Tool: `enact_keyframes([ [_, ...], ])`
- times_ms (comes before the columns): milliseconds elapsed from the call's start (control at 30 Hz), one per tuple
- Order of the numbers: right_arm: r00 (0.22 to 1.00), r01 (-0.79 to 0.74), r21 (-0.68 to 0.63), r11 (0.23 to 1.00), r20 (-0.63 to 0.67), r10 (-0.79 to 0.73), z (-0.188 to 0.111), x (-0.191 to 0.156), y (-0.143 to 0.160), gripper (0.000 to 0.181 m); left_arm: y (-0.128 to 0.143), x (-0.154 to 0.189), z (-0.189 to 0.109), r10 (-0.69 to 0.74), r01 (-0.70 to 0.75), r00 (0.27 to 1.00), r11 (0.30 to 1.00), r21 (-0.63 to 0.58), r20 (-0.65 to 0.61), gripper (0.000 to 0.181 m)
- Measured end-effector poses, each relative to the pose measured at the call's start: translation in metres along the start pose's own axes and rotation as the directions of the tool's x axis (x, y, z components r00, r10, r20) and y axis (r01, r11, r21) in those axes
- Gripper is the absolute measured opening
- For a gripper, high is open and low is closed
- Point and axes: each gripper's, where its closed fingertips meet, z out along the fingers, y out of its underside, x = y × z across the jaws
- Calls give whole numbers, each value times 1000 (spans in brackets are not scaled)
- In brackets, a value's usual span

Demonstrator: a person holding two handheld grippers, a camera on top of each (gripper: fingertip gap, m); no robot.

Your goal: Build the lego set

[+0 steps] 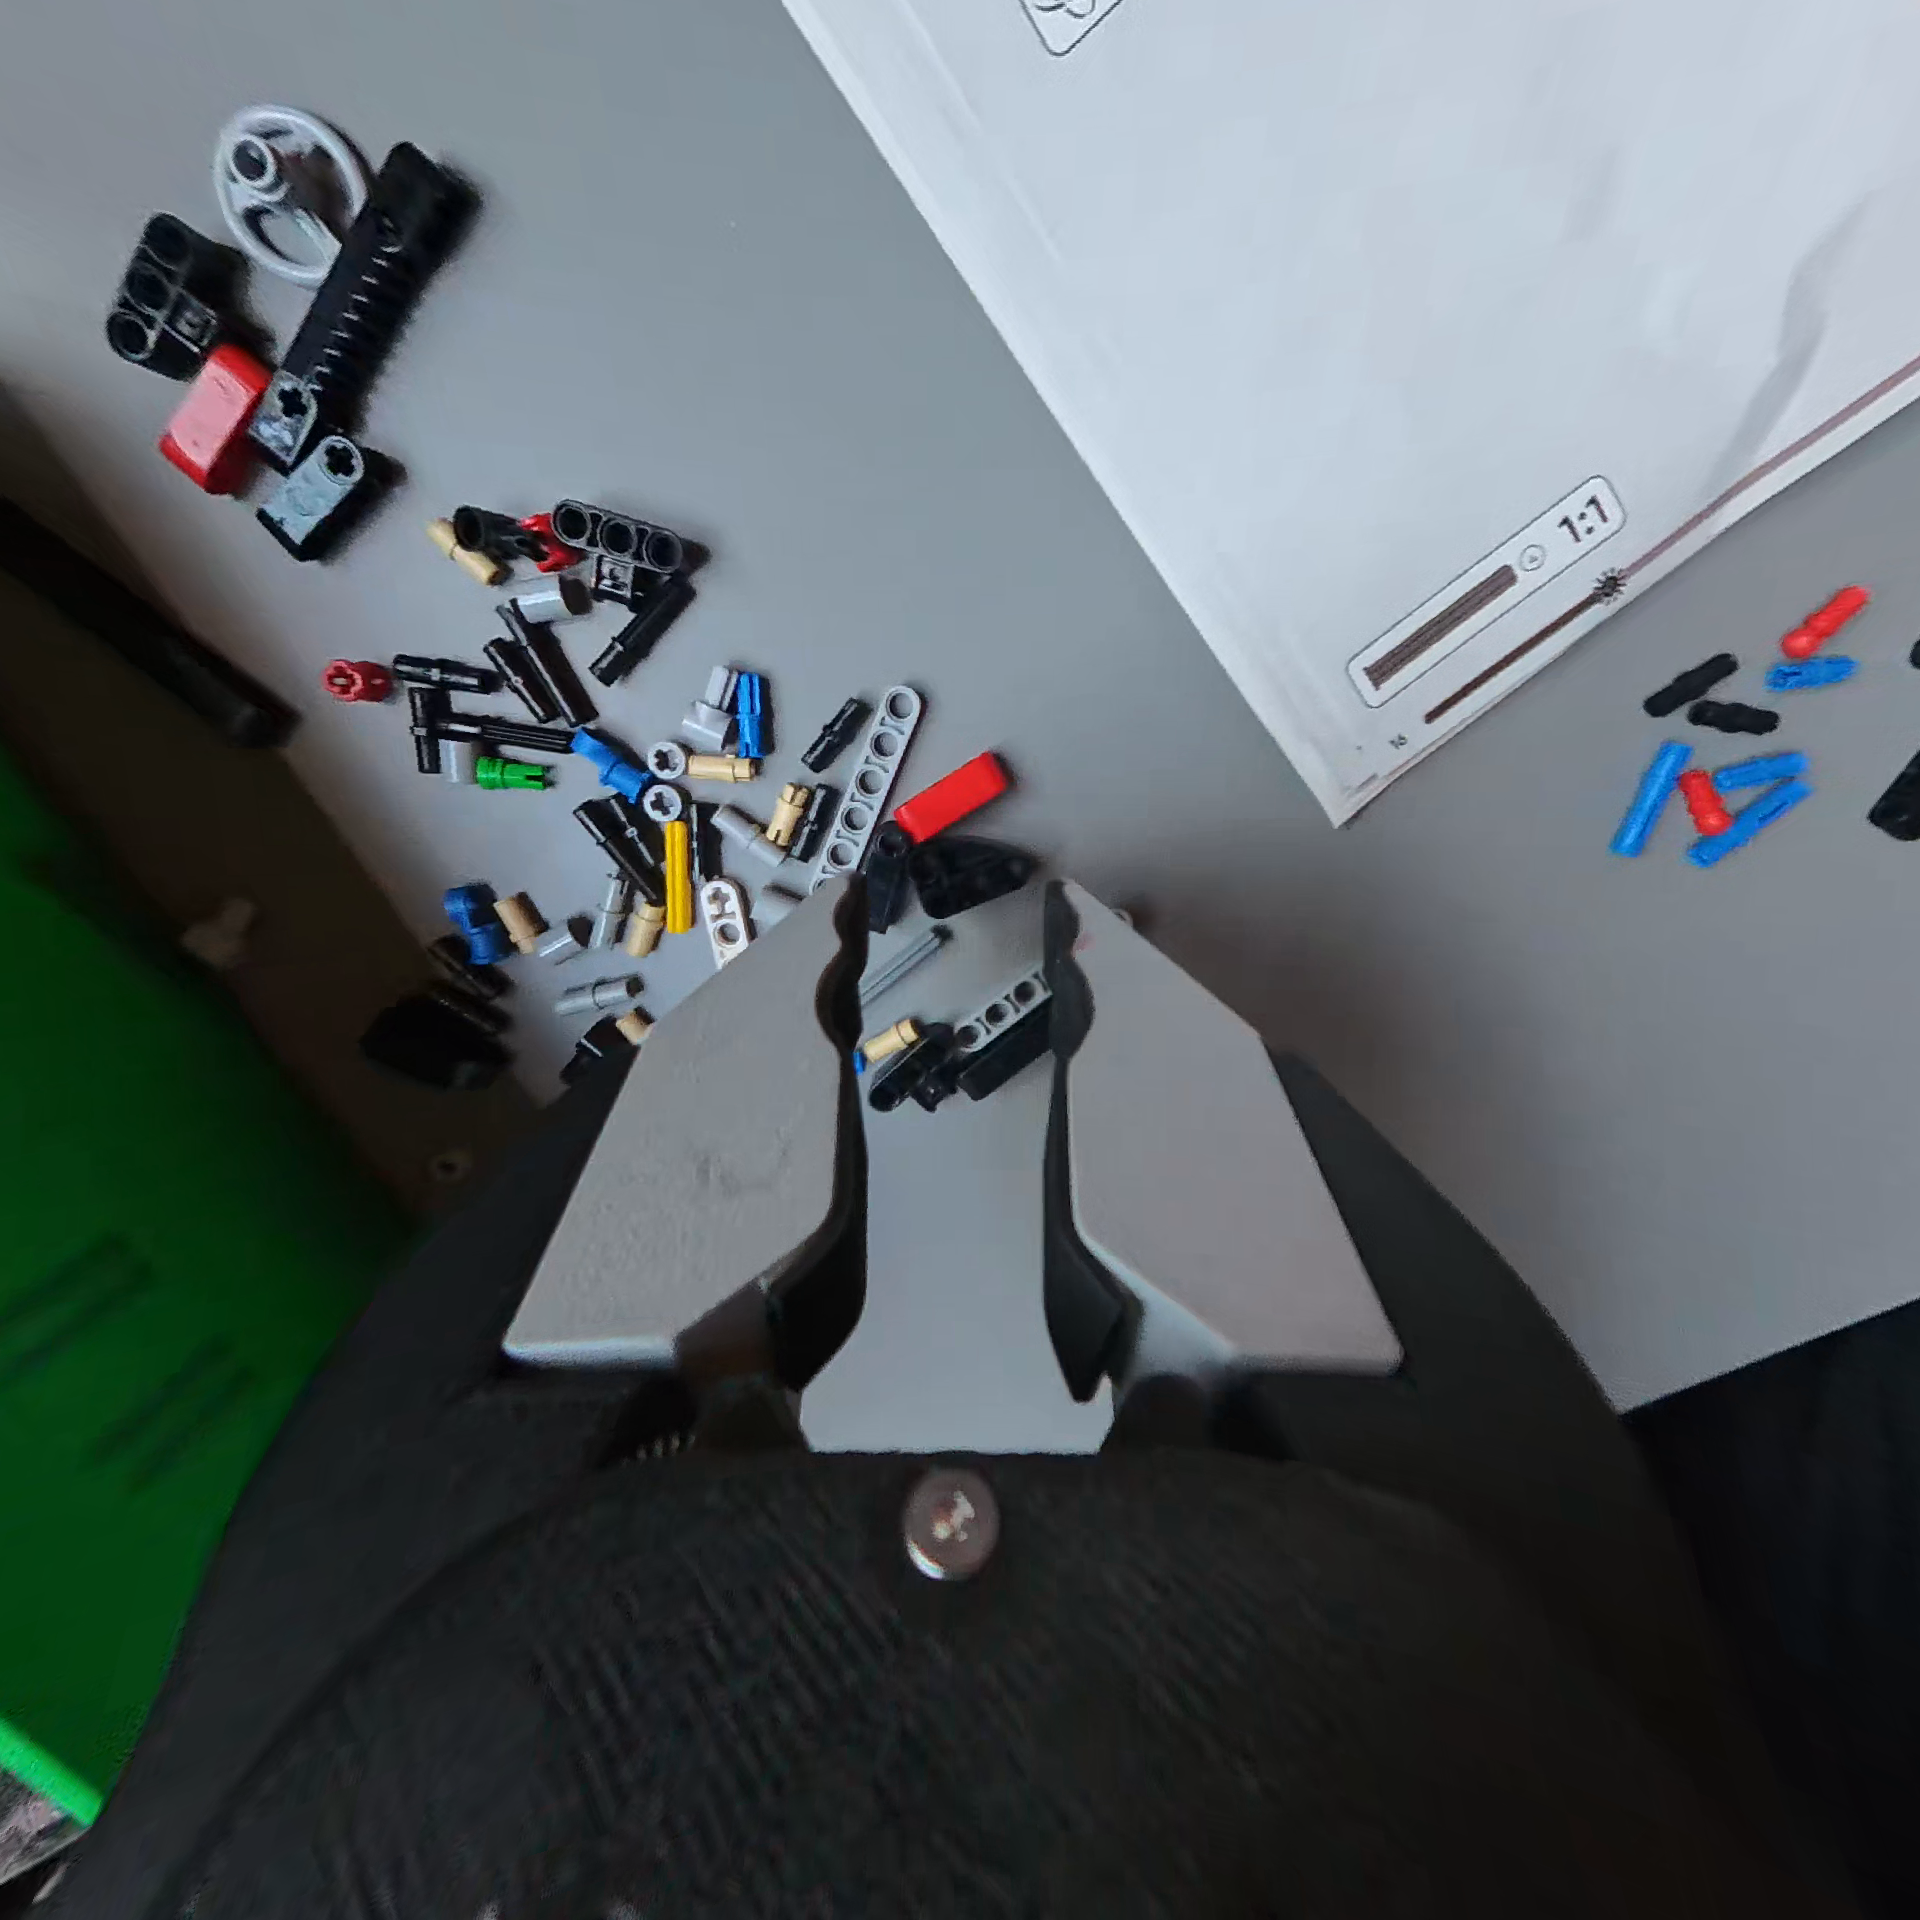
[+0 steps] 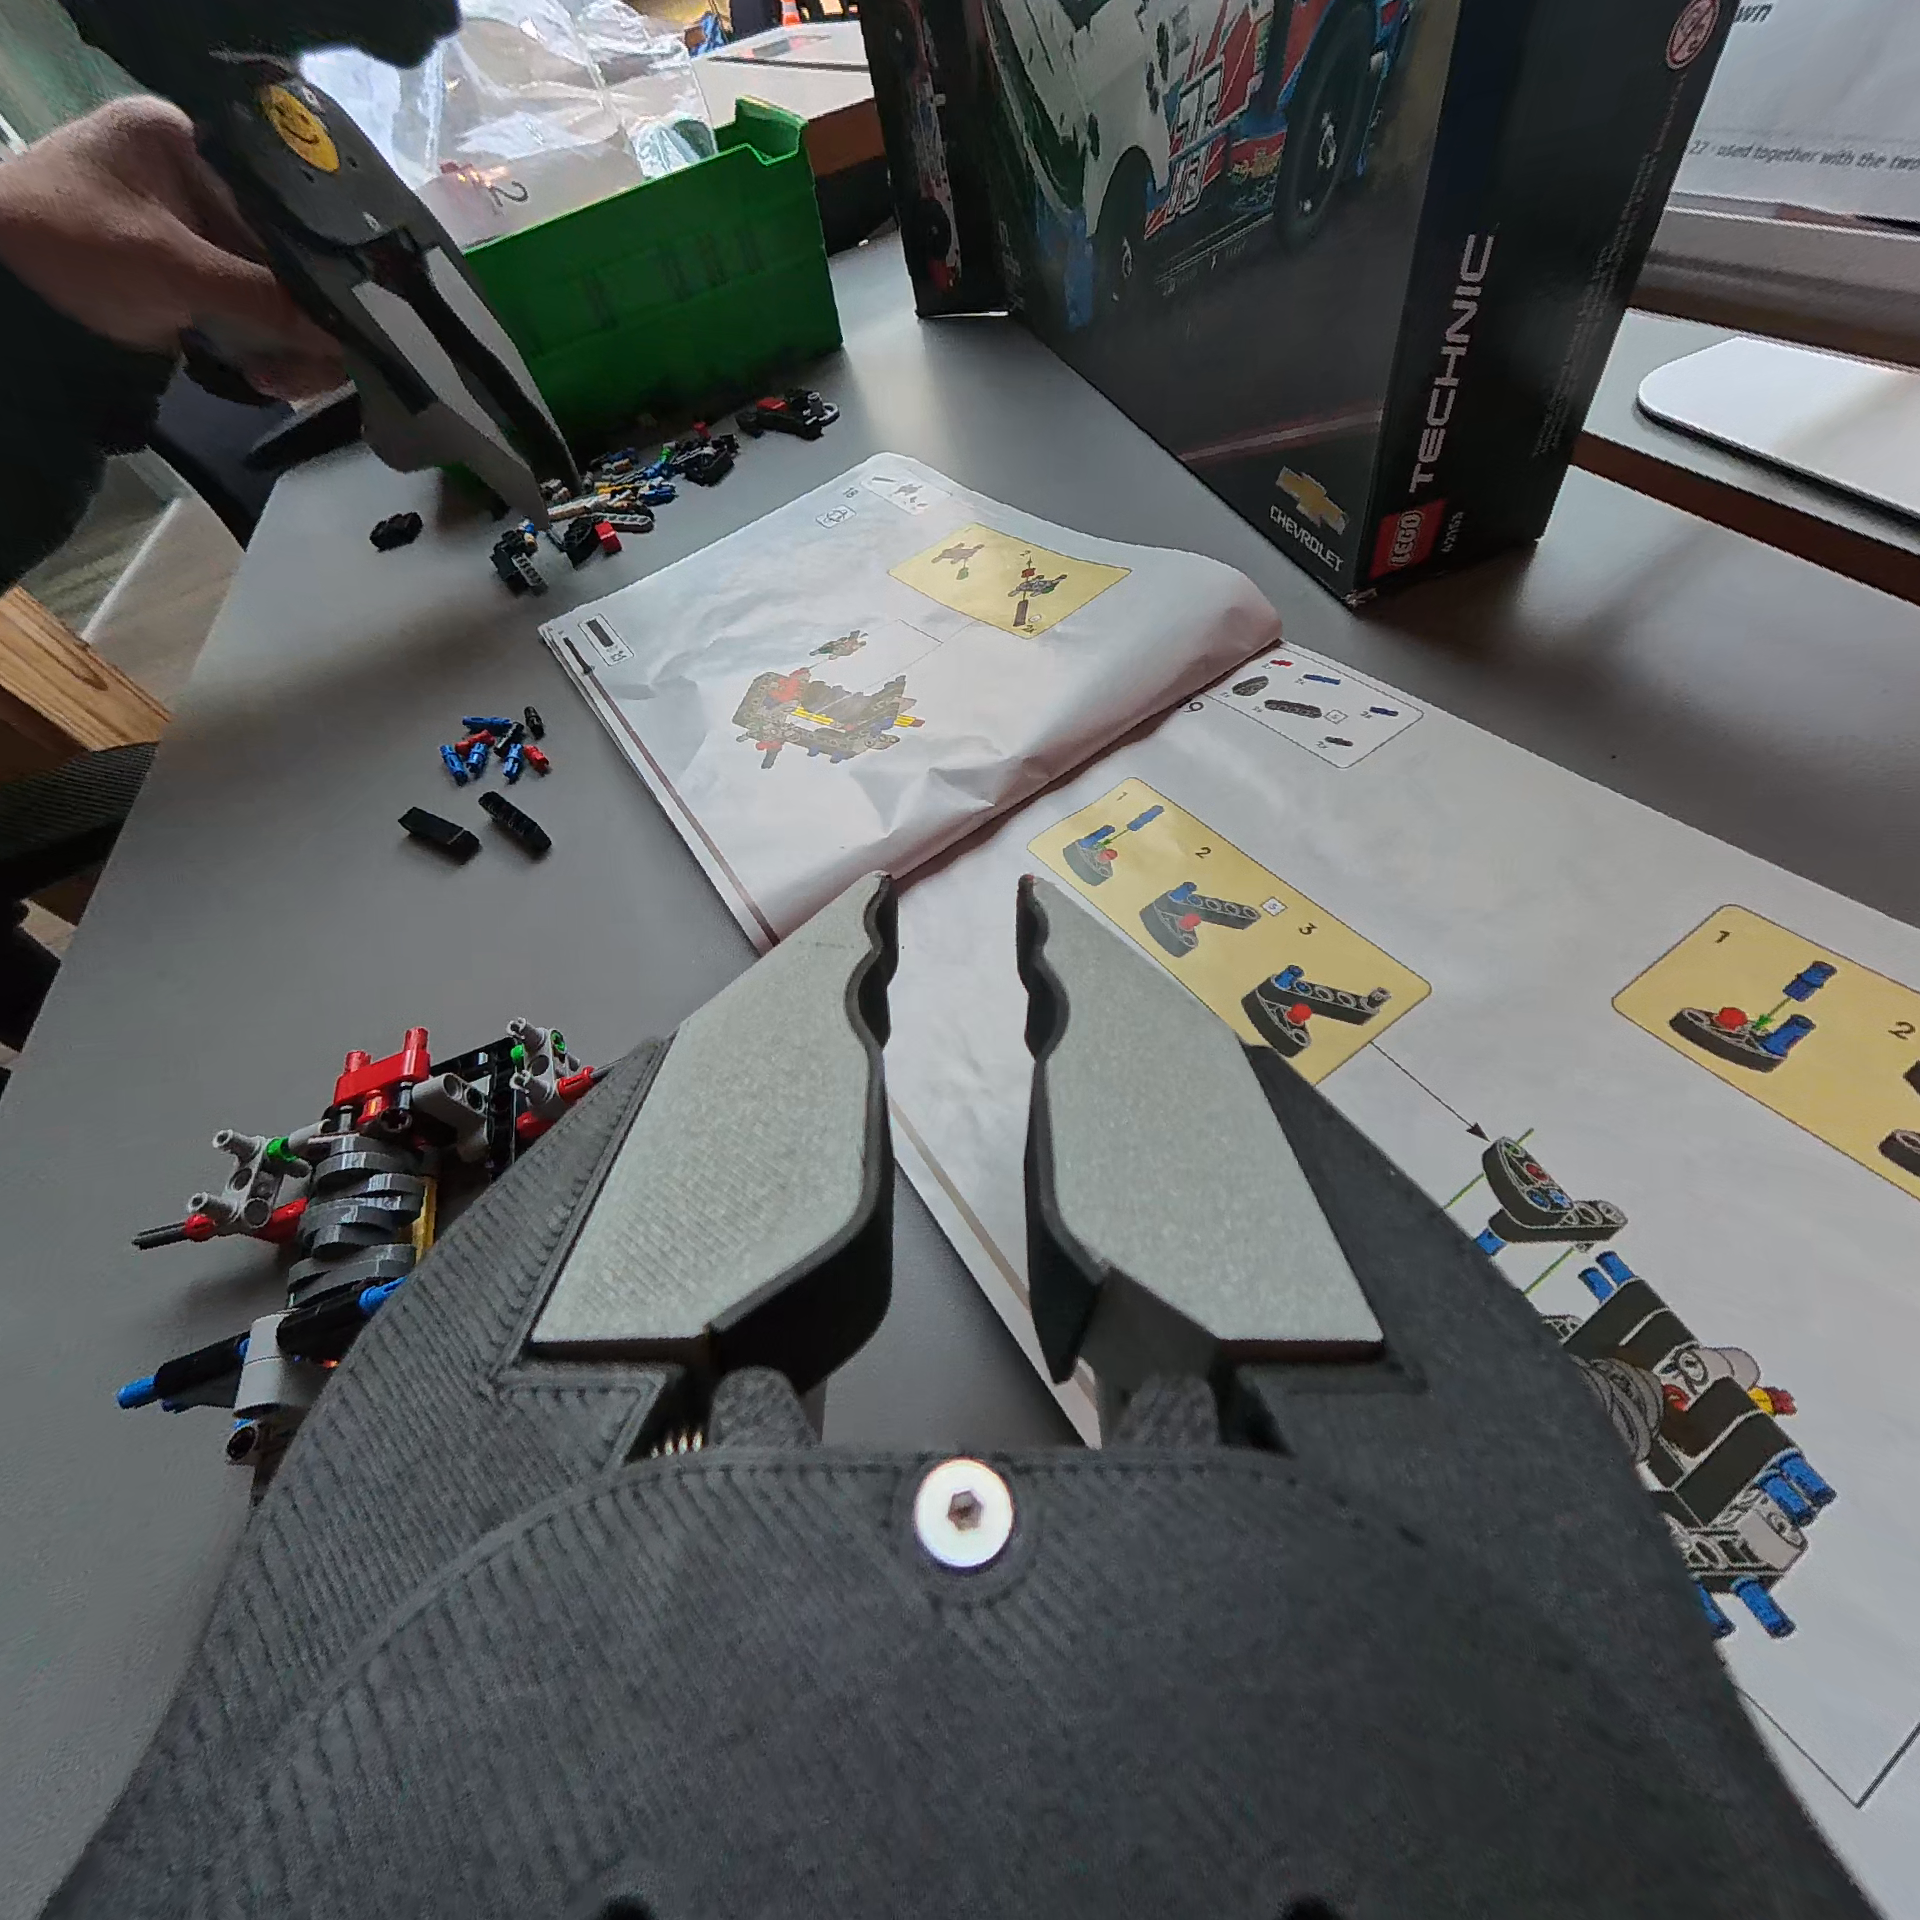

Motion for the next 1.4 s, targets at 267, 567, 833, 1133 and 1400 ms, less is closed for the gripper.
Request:
enact_keyframes([
  [267, 1000, 4, -5, 1000, 0, -4, 1, 0, 1, 20, 0, -3, 13, 1, 0, 1000, 1000, -26, 30, 31],
  [567, 1000, 7, -8, 1000, -1, -7, 1, -1, 1, 20, 7, 2, 17, 28, -25, 998, 997, -73, 49, 30],
  [833, 1000, 4, -5, 1000, 1, -4, 1, 0, 1, 20, 5, -1, 8, 54, -50, 996, 997, -58, 65, 9],
  [1133, 1000, 8, -9, 1000, 0, -8, 1, -1, 1, 20, 18, 7, -1, -22, 20, 999, 995, -95, -24, 28],
  [1400, 1000, 10, -8, 1000, -1, -10, 1, -1, 1, 20, 25, 5, 10, -7, 7, 1000, 990, -144, -4, 7],
])
